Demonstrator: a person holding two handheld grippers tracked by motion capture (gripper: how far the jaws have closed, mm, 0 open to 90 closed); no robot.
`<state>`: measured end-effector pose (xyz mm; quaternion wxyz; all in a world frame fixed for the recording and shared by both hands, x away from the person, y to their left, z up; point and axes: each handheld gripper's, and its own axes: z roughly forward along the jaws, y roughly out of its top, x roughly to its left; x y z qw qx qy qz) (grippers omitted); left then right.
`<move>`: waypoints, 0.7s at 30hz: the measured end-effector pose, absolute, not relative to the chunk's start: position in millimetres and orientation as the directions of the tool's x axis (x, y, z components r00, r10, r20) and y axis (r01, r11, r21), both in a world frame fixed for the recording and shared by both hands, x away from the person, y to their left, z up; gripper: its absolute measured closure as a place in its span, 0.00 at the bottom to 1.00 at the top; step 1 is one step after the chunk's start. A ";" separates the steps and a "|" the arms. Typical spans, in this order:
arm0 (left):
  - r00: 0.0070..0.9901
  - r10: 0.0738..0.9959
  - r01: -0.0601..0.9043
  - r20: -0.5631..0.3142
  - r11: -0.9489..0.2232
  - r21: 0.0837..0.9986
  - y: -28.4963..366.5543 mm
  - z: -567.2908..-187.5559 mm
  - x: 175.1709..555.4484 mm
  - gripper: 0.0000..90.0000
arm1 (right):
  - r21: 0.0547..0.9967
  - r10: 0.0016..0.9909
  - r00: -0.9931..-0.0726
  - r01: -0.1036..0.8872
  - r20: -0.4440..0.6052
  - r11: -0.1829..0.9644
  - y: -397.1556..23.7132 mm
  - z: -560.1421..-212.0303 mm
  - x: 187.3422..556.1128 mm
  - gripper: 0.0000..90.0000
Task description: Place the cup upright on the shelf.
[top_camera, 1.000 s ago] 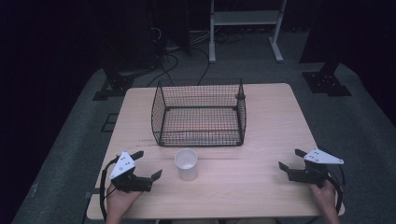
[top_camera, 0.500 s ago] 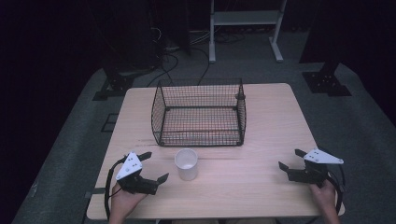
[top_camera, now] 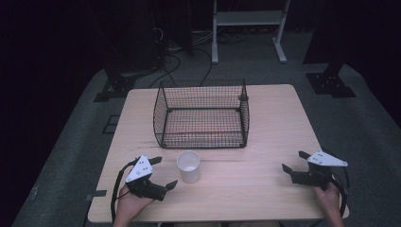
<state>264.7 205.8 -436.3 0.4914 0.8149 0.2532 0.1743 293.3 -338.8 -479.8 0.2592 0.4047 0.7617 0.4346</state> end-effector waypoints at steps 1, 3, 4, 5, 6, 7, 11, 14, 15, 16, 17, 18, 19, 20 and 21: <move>0.813 0.581 0.241 0.040 -0.398 0.885 205.1 -436.4 265.1 0.02 | 0.872 0.842 -0.537 0.392 -0.043 0.294 -338.9 -479.8 293.4 0.15; 0.821 0.570 0.246 0.034 -0.407 0.880 202.6 -437.1 266.3 0.02 | 0.872 0.843 -0.537 0.391 -0.043 0.294 -338.9 -479.8 293.5 0.15; 0.823 0.567 0.248 0.032 -0.409 0.878 201.9 -437.3 266.5 0.02 | 0.872 0.843 -0.537 0.392 -0.043 0.294 -338.9 -479.8 293.5 0.15; 0.823 0.567 0.248 0.032 -0.409 0.878 201.9 -437.3 266.5 0.02 | 0.872 0.843 -0.537 0.392 -0.043 0.294 -338.9 -479.8 293.5 0.15; 0.827 0.562 0.249 0.033 -0.417 0.874 200.9 -437.2 267.1 0.02 | 0.872 0.843 -0.537 0.392 -0.044 0.295 -338.9 -479.8 293.5 0.15; 0.829 0.559 0.253 0.029 -0.421 0.871 199.8 -437.2 267.6 0.02 | 0.871 0.843 -0.537 0.392 -0.044 0.295 -338.9 -479.8 293.5 0.15; 0.840 0.541 0.259 0.025 -0.442 0.859 194.5 -436.5 270.0 0.02 | 0.871 0.843 -0.535 0.393 -0.044 0.295 -338.7 -479.8 293.4 0.15; 0.846 0.532 0.259 0.028 -0.456 0.851 190.5 -436.1 272.7 0.02 | 0.871 0.844 -0.535 0.393 -0.046 0.296 -338.5 -479.8 293.4 0.15; 0.848 0.529 0.263 0.027 -0.465 0.845 188.9 -436.2 273.7 0.02 | 0.870 0.844 -0.535 0.393 -0.046 0.297 -338.5 -479.8 293.4 0.15; 0.853 0.520 0.264 0.031 -0.483 0.835 185.9 -436.8 275.7 0.02 | 0.870 0.844 -0.535 0.393 -0.047 0.298 -338.4 -479.8 293.4 0.15; 0.853 0.520 0.264 0.031 -0.483 0.835 185.9 -436.8 275.7 0.02 | 0.870 0.844 -0.535 0.393 -0.047 0.298 -338.4 -479.8 293.4 0.15; 0.855 0.517 0.265 0.030 -0.486 0.833 184.5 -437.1 277.0 0.02 | 0.870 0.844 -0.535 0.393 -0.047 0.298 -338.3 -479.8 293.4 0.15; 0.855 0.517 0.265 0.030 -0.486 0.833 184.0 -437.2 277.4 0.02 | 0.870 0.844 -0.535 0.393 -0.047 0.298 -338.4 -479.9 293.4 0.15; 0.857 0.514 0.264 0.030 -0.490 0.831 182.9 -437.1 278.8 0.02 | 0.870 0.844 -0.535 0.393 -0.046 0.297 -338.4 -479.8 293.4 0.15; 0.858 0.513 0.266 0.028 -0.490 0.830 181.9 -437.0 280.0 0.02 | 0.870 0.844 -0.535 0.393 -0.047 0.298 -338.4 -479.9 293.4 0.15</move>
